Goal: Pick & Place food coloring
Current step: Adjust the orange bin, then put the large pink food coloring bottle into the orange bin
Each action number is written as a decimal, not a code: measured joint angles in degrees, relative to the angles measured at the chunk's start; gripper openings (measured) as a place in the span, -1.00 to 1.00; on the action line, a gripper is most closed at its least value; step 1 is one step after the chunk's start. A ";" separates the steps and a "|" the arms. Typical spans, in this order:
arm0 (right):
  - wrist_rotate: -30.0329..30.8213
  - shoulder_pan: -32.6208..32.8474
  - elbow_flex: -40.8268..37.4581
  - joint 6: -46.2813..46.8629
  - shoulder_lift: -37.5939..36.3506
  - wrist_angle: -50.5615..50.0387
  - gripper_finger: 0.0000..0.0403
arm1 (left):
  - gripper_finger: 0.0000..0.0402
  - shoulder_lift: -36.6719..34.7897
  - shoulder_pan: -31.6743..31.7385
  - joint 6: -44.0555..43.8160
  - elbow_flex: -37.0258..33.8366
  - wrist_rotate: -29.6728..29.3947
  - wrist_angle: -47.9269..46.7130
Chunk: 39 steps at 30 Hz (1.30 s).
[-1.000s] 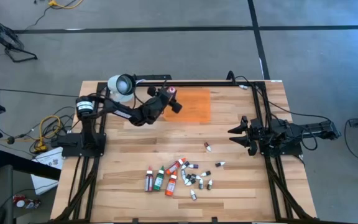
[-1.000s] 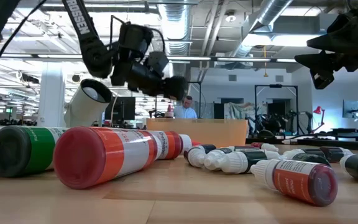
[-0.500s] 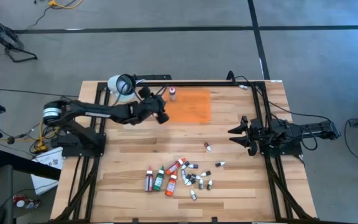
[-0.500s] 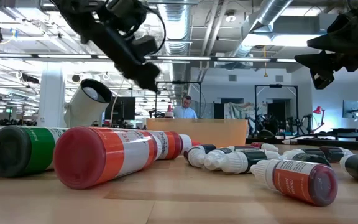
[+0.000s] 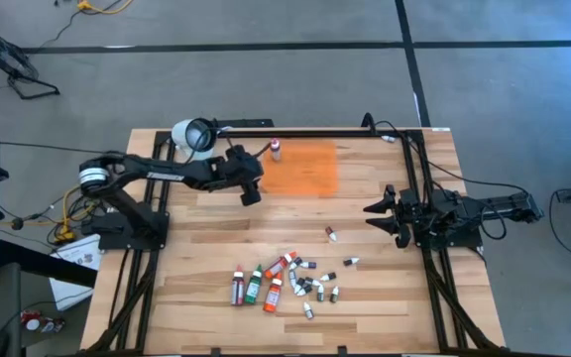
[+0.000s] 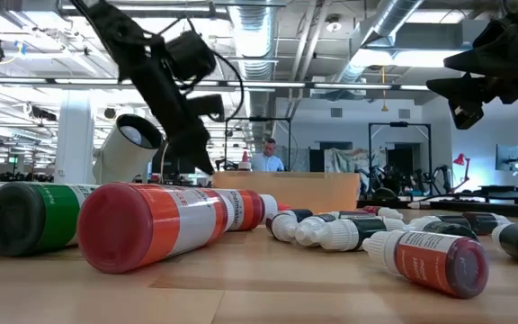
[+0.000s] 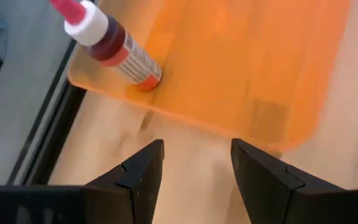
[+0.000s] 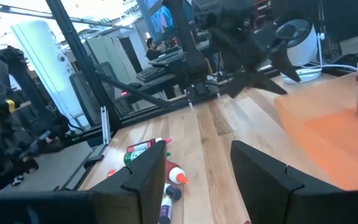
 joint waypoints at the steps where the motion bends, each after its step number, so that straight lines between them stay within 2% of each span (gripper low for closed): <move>1: 0.00 0.00 0.01 0.00 -0.01 0.01 -0.14 | -0.08 1.11 0.21 0.19 0.00 0.77 0.78; 5: 0.00 0.00 0.01 -0.02 -0.02 -0.01 -0.14 | -0.08 3.10 0.36 0.47 -0.04 1.93 2.55; 16: -0.02 0.00 0.01 -0.94 -0.01 -0.03 -0.14 | -0.08 3.06 0.36 1.31 -0.04 4.76 6.56; 27: -0.02 0.00 0.01 -0.59 -0.02 -0.03 -0.14 | -0.08 3.06 1.89 2.13 -0.04 4.17 7.54; 35: -0.04 0.00 0.01 -0.59 -0.01 -0.03 -0.14 | -0.08 0.59 0.75 -0.86 -0.02 5.53 -0.61; 39: -0.03 0.00 0.01 -0.58 -0.02 -0.03 -0.14 | -0.08 -4.16 -2.09 -7.30 -0.02 6.28 -8.49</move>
